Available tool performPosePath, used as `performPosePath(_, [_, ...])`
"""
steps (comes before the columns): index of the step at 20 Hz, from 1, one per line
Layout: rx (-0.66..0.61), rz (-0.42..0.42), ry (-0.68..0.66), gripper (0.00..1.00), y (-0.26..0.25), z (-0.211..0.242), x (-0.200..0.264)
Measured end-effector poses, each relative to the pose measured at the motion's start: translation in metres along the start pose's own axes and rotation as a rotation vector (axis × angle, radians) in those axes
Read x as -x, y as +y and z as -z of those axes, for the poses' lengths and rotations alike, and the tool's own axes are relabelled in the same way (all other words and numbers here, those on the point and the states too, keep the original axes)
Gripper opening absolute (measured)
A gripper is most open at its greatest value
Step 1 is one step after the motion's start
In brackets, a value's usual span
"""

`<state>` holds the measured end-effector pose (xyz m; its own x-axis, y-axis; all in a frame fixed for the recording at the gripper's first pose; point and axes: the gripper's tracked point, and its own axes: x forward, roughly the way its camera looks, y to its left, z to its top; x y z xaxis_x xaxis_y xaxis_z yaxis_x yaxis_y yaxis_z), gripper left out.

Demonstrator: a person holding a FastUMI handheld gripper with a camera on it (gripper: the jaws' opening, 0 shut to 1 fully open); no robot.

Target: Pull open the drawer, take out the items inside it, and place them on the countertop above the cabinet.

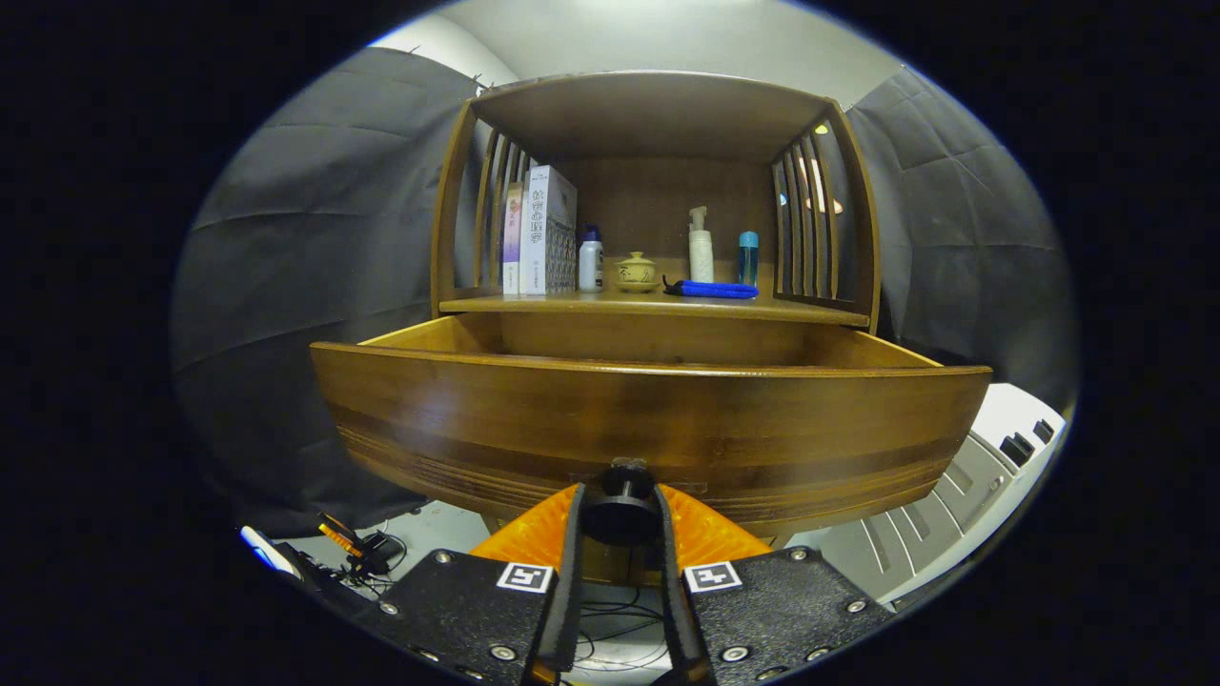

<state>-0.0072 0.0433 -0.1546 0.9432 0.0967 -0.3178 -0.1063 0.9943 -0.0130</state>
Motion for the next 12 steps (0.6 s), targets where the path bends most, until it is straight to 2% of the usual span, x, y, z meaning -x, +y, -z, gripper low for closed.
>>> performPosePath(3, [0.022, -0.017, -0.002, 0.35, 0.005, 0.002, 0.007])
performPosePath(7, [0.023, -0.022, -0.006, 0.40, 0.006, 0.004, 0.009])
performPosePath(9, [0.030, -0.034, -0.052, 0.48, 0.007, -0.007, 0.014])
performPosePath(10, [0.036, -0.044, -0.083, 0.49, 0.008, -0.016, 0.018])
performPosePath(12, [0.052, -0.055, -0.138, 0.66, 0.010, -0.032, 0.024])
